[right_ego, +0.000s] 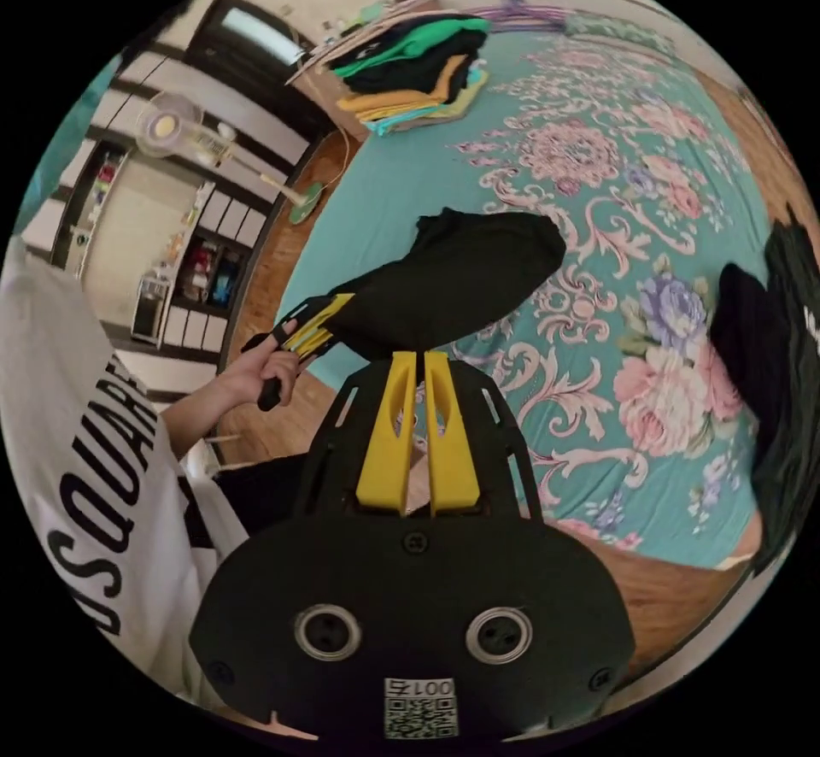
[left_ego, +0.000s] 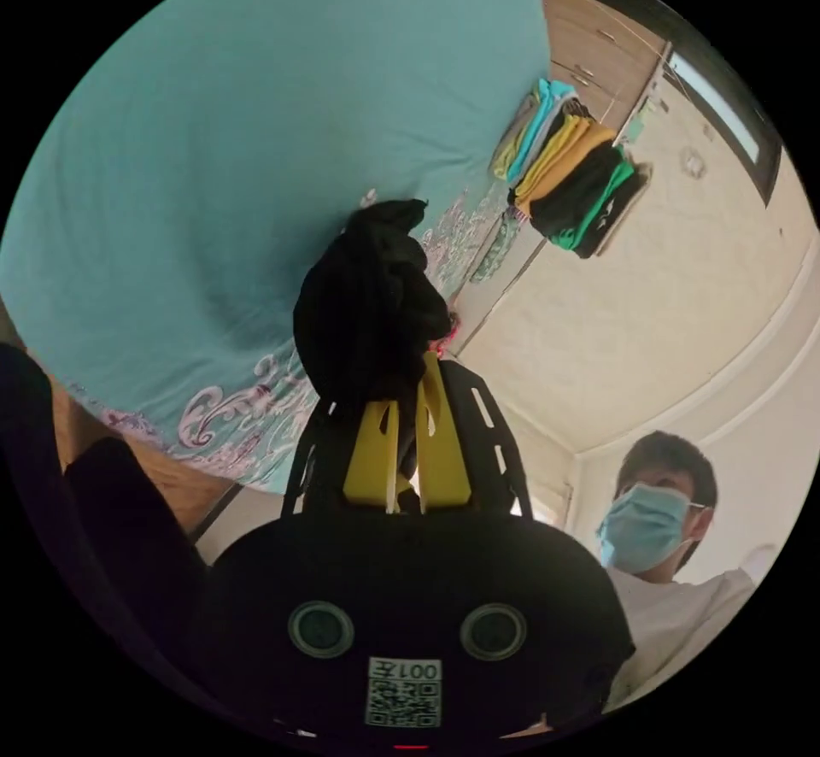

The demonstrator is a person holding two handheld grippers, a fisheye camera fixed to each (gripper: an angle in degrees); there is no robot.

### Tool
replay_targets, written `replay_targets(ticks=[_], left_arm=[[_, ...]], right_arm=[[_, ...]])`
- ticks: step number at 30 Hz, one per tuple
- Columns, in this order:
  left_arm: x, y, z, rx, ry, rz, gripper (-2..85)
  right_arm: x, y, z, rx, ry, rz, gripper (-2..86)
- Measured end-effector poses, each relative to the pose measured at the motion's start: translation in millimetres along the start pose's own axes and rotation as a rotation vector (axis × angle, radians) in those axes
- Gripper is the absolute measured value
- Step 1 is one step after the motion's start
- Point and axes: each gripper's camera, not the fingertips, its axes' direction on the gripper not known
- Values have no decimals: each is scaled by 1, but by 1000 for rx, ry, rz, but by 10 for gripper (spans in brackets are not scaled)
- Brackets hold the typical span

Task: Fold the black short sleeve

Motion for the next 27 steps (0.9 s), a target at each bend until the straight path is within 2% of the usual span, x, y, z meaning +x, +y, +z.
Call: replay_targets(ticks=[1,4,8,13,16,21,23,25,27], left_arm=[[13,-3,9,11,1,15,-8],[68,-38,63,-52,166,59,-9],[210,-61,126,-164,240,410,-10],[289,-46,127,-193,189,632,-11],[279,-52,113,-194,109,657,-11],[186,-73,70,-184,-81,475,-11],[129,-65,27,-164,-225,297,-10],[107,-51,-6,-172,-326,205,-10],[111,-33,-32,-181,-350,203,-10]], right_arm=[[14,-3,-3,29,-20,39,13],[50,-52,-31,196,-41,-21,13],[81,-138,-119,472,-193,-158,13],[61,-158,-173,528,-64,-279,14],[69,-152,-162,494,-61,-264,14],[112,-119,-85,278,-103,-108,14],[134,-82,-36,99,-180,41,13],[141,-52,-18,7,-258,137,14],[140,-31,-18,-27,-343,172,14]])
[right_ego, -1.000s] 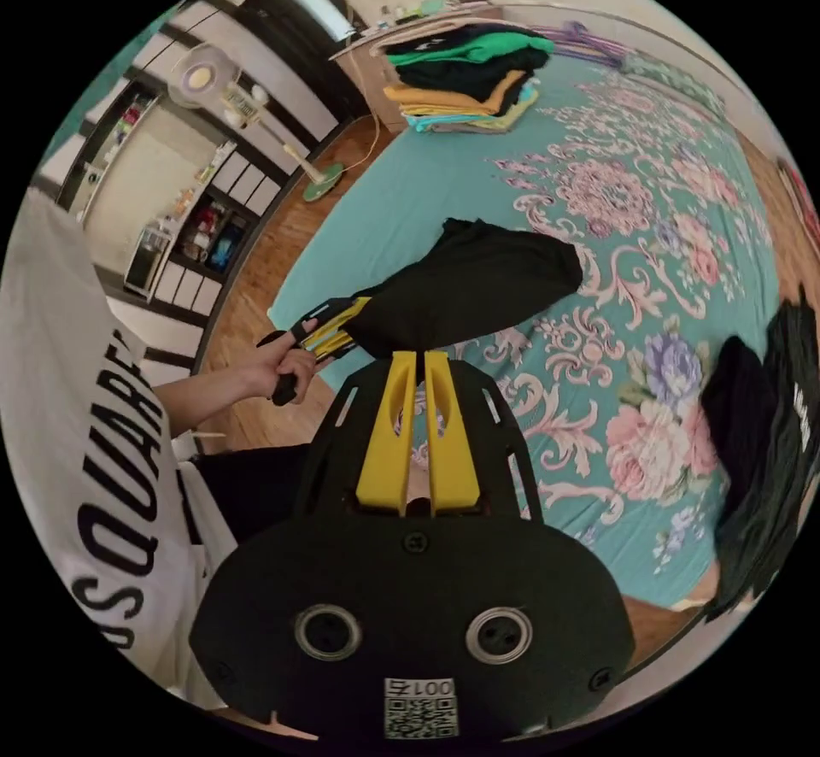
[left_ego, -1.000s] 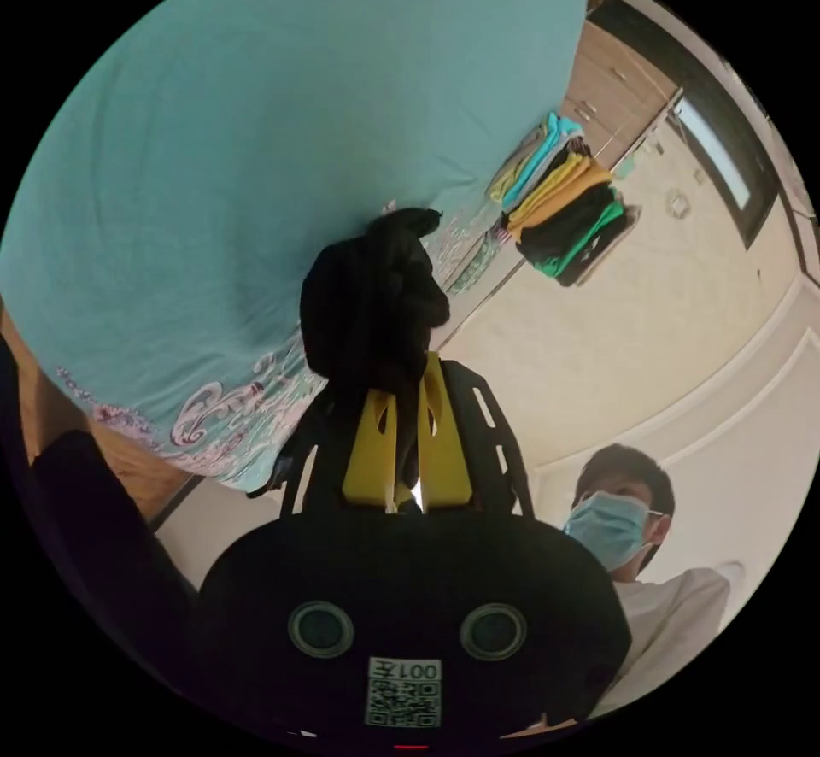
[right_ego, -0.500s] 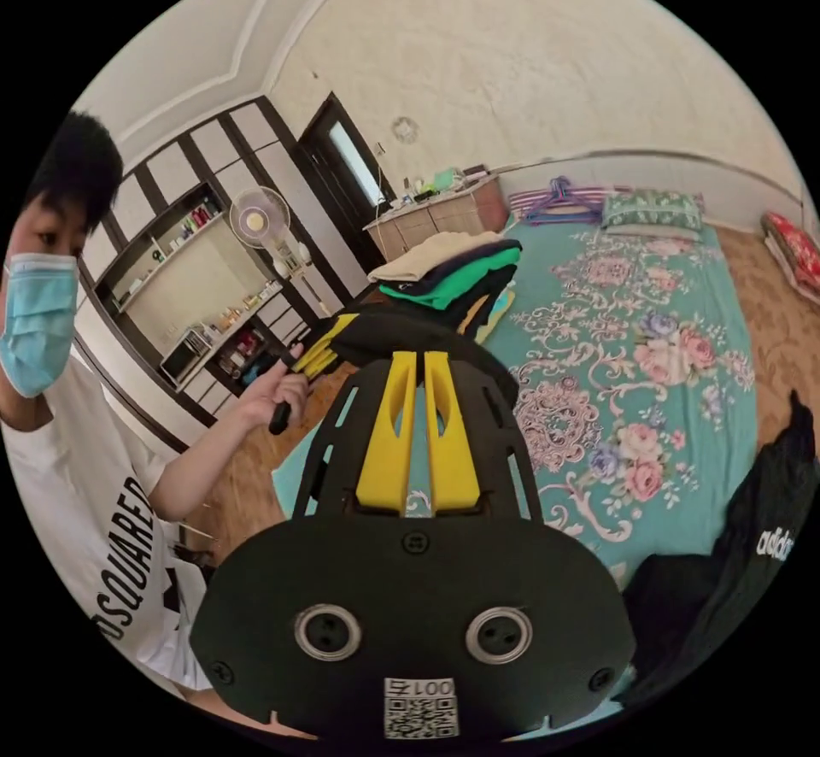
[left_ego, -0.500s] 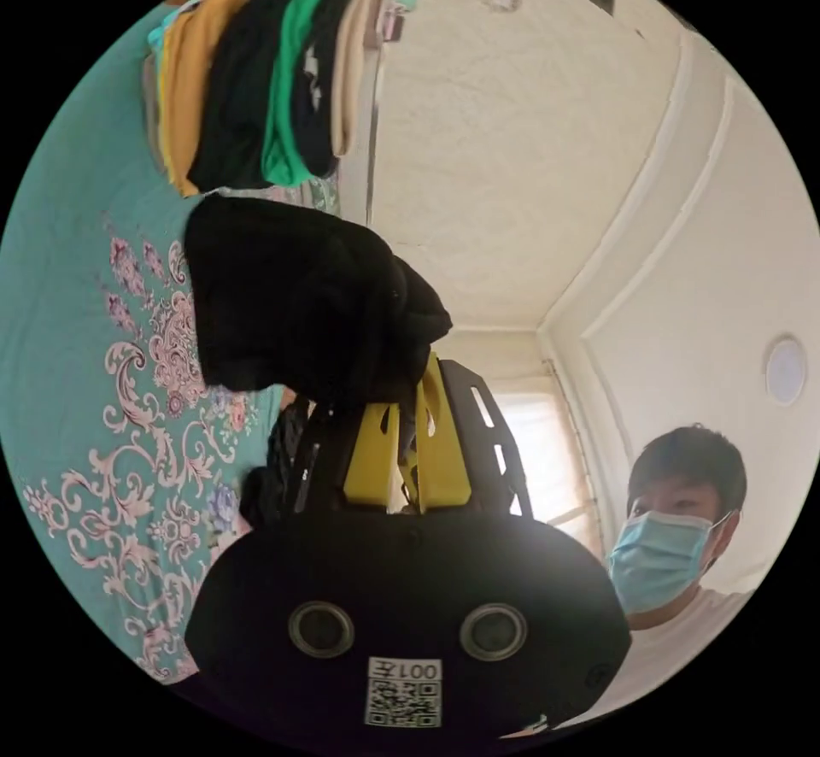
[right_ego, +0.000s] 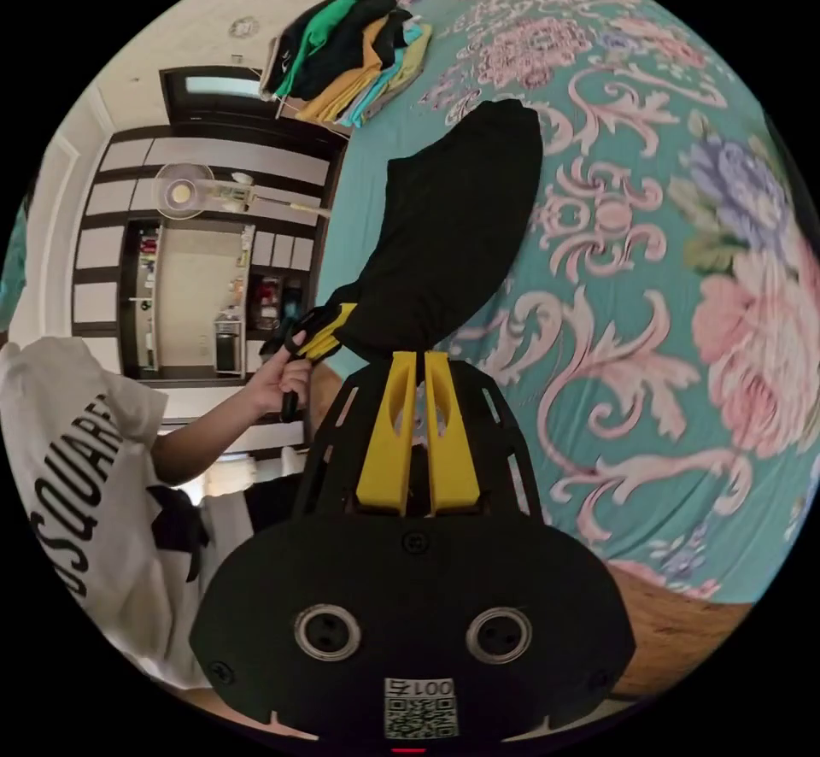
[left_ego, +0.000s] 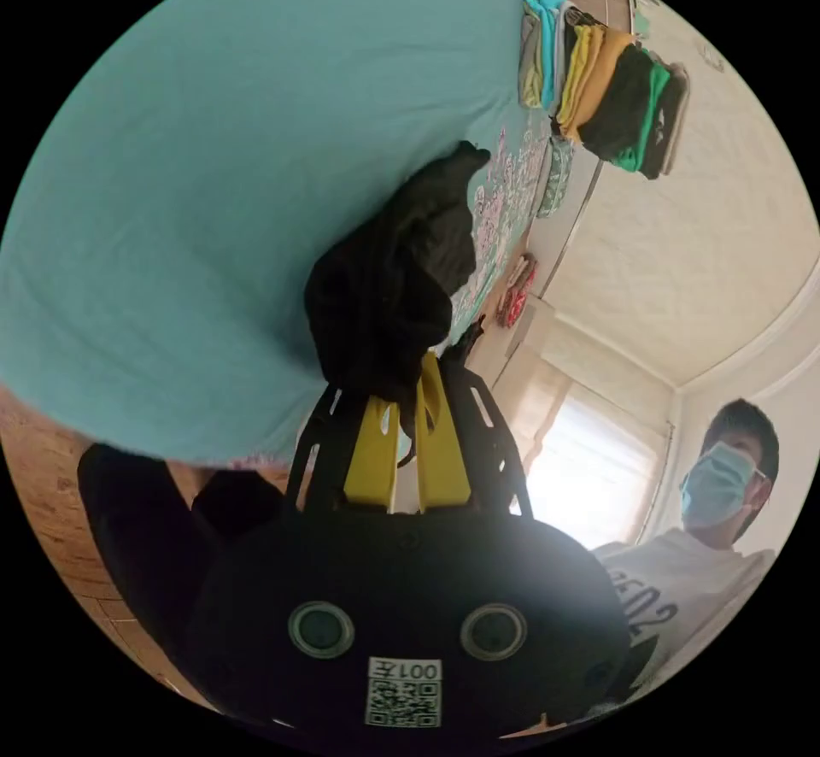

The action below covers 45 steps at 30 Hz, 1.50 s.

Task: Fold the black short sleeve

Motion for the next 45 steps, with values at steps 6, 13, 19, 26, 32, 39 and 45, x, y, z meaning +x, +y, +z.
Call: replay_targets(ticks=[6,13,19,26,32,39,45], left_arm=[[84,13,-46,-68,-53,163,-10],[319,-56,-94,-52,80,618,-11],[592,-154,-150,-9,52,888,-11],[780,-209,-225,152,-133,1040,-10],[716,-274,-253,120,-11,896,-10],[502,-320,-247,-76,43,504,-10],[506,-271,-259,-50,164,600,-10]], right_arm=[[-38,-7,-43,-41,-95,-64,13],[-145,-130,-161,252,-262,-355,11],[-297,-302,-259,461,-125,-599,11],[-447,-407,-277,562,96,-713,12],[-427,-439,-206,503,60,-573,13],[-335,-390,-69,237,50,-335,14],[-373,-316,-51,331,186,-493,15]])
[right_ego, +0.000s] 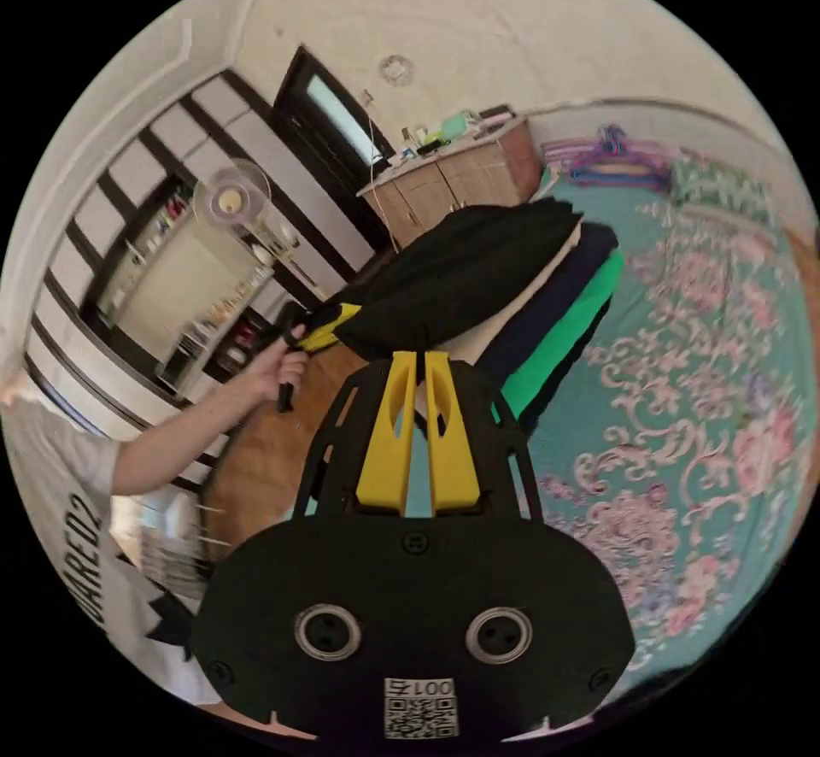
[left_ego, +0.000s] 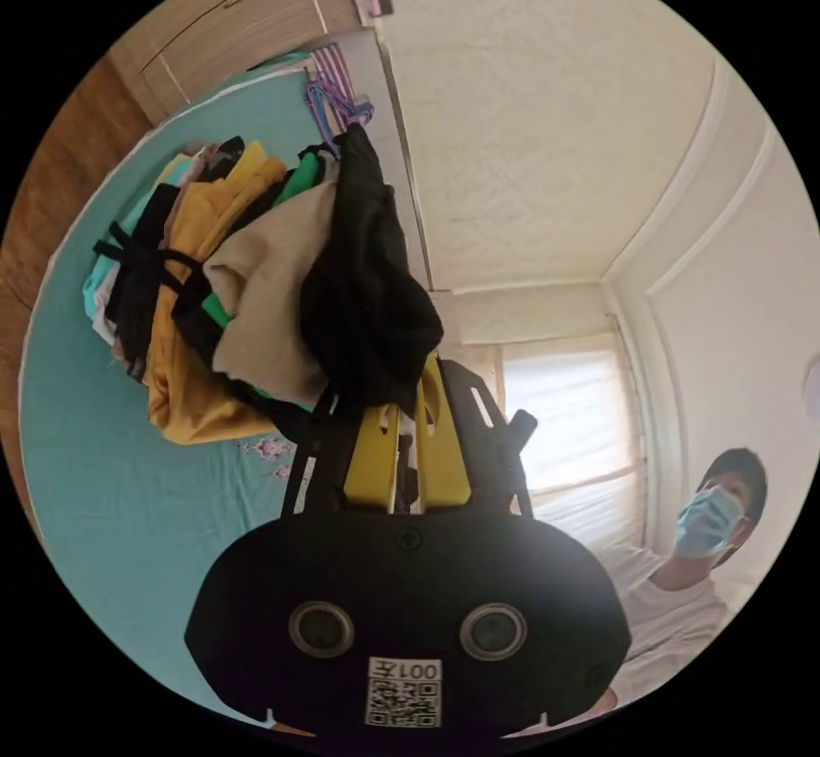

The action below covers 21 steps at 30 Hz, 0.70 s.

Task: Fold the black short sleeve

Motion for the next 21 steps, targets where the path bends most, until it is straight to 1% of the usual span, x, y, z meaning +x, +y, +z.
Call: replay_targets(ticks=[2,3,5,7,9,11,12,13,15,18,20,21], left_arm=[[37,8,4,-17,-46,81,-10],[46,11,5,-23,-67,95,-10],[68,22,10,-56,-181,98,-10],[74,31,14,-54,-238,66,-8],[71,40,18,-30,-210,-7,-5],[64,54,24,33,-38,-98,11],[64,58,25,51,-10,-116,17],[69,67,25,109,11,-140,30],[85,82,22,172,3,-140,48],[126,117,16,177,-151,-116,58],[176,162,14,148,-292,-16,45],[192,176,16,130,-331,26,36]], right_arm=[[-53,9,-5,-39,214,-168,15],[-66,13,-5,-46,266,-208,15],[-110,31,7,-113,451,-348,15],[-135,45,22,-181,550,-421,15],[-151,62,43,-268,645,-492,16],[-165,84,65,-381,761,-573,16],[-170,89,64,-381,790,-591,16],[-183,99,55,-343,844,-616,14],[-202,115,26,-263,895,-618,11],[-225,159,-41,-181,956,-561,7],[-236,212,-104,-165,962,-470,4],[-238,226,-120,-160,957,-439,4]])
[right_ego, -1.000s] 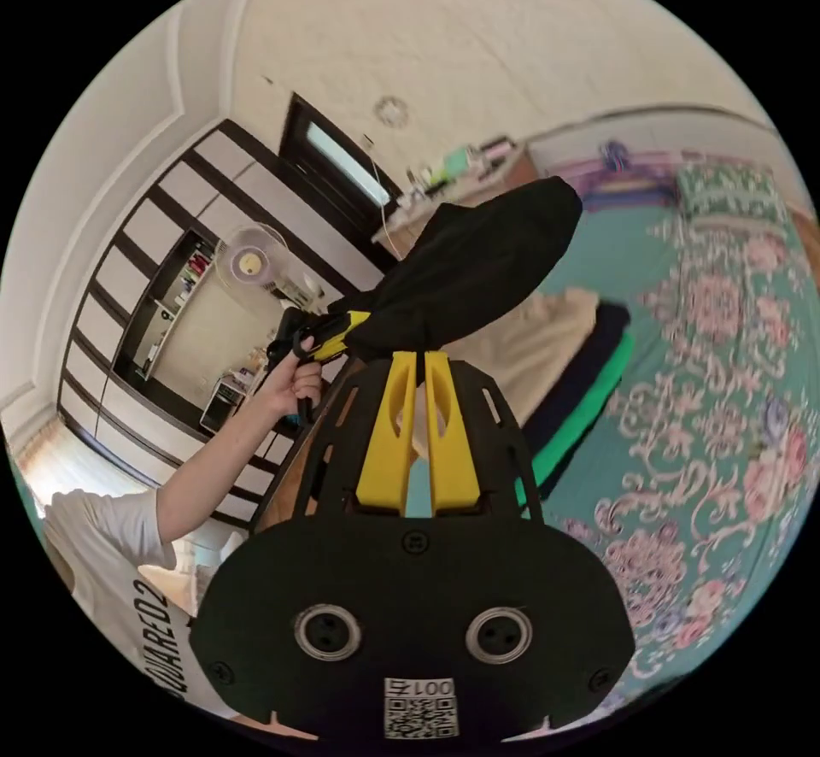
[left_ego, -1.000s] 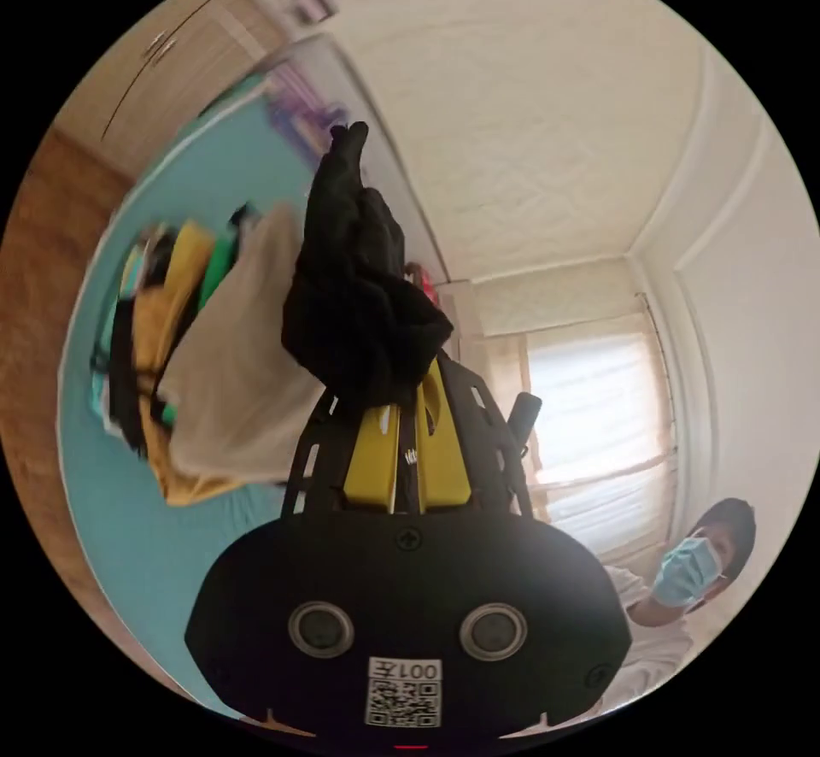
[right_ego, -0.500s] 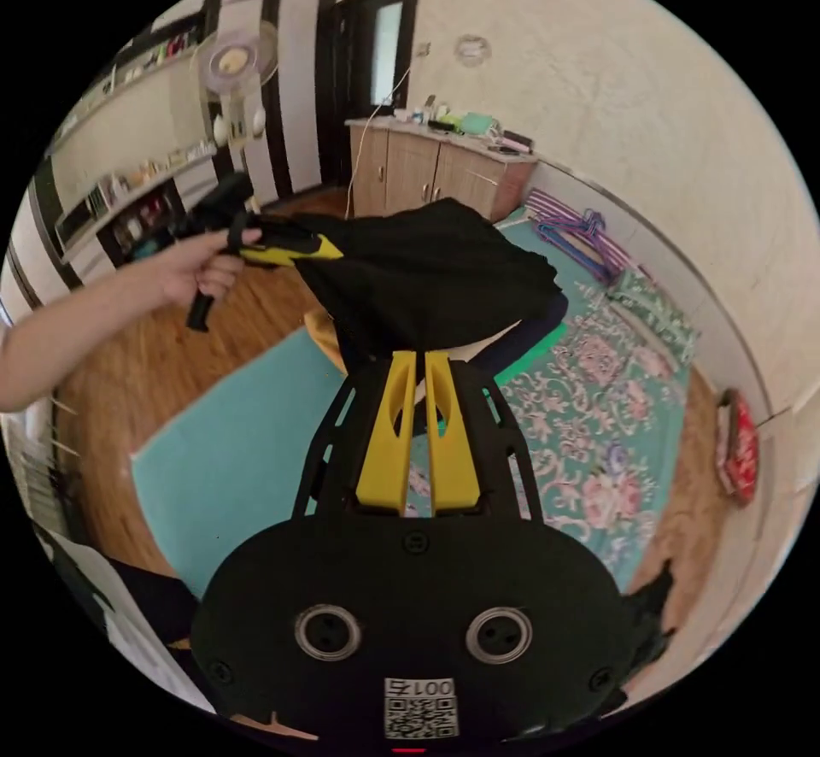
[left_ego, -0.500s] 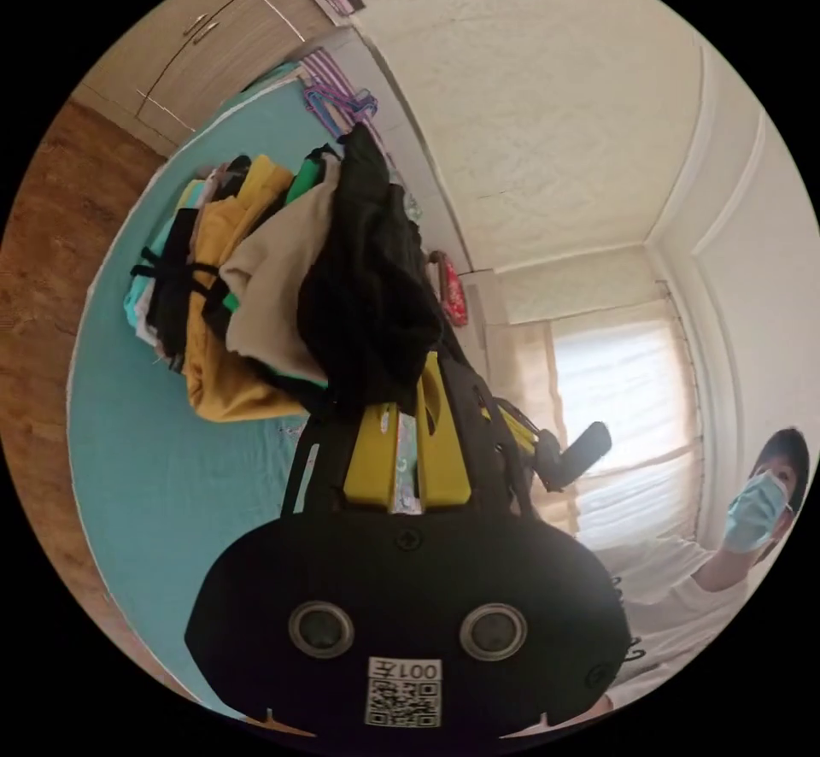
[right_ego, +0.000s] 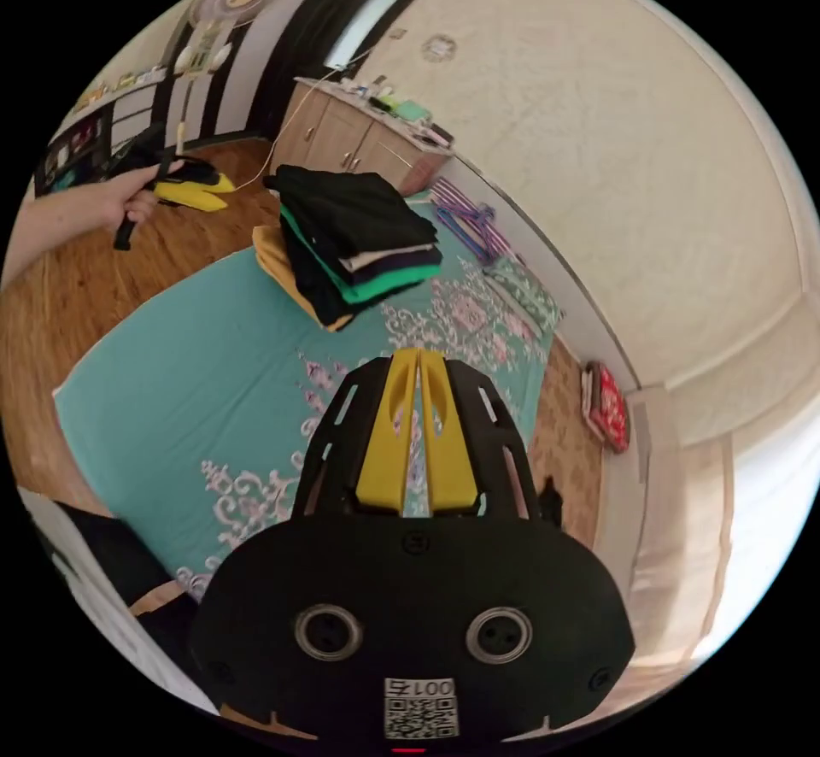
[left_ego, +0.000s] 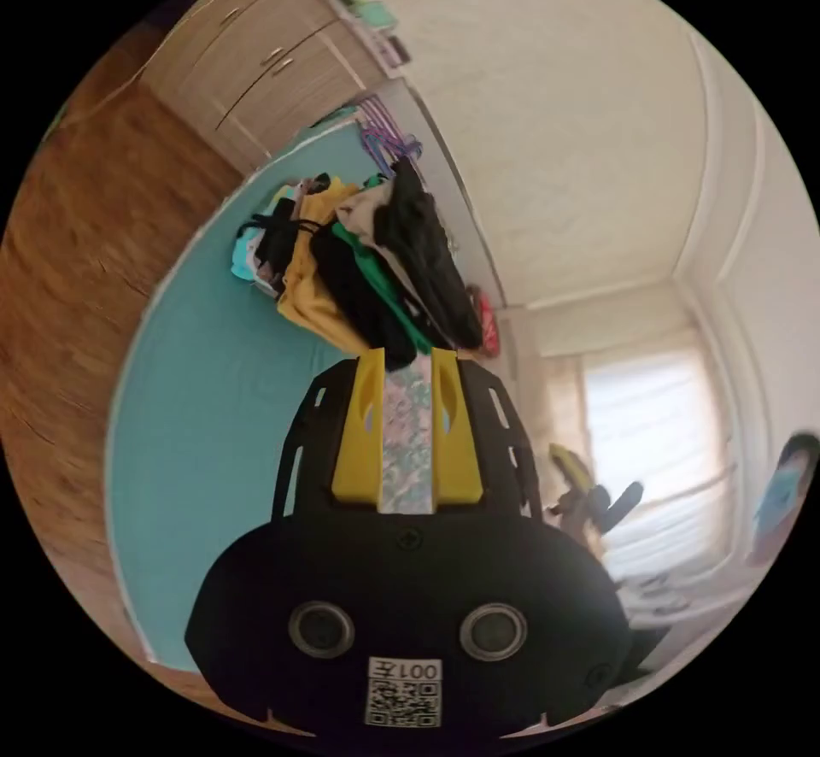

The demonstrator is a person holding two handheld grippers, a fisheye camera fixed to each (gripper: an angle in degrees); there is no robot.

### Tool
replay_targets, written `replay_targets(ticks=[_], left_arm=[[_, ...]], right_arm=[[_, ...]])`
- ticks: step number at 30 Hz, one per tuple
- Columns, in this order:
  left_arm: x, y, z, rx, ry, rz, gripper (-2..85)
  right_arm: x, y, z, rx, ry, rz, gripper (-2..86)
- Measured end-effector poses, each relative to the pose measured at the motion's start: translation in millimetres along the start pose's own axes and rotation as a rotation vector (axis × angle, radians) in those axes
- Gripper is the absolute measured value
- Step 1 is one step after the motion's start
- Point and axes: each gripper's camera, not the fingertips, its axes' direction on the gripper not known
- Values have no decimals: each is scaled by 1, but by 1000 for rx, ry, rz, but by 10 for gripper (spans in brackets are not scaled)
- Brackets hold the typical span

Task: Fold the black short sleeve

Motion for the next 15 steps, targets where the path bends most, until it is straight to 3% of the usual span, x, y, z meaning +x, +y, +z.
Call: replay_targets(ticks=[4,8,11,15], left_arm=[[129,115,-10,-160,-309,372,-5],[253,218,36,-327,-551,668,-9],[342,269,93,-374,-625,899,-9],[442,322,177,-413,-612,1068,-9]], right_arm=[[32,146,-76,-117,-86,227,1],[49,300,-128,-350,2,438,1],[66,398,-163,-482,91,564,0],[100,510,-209,-493,121,727,0]])
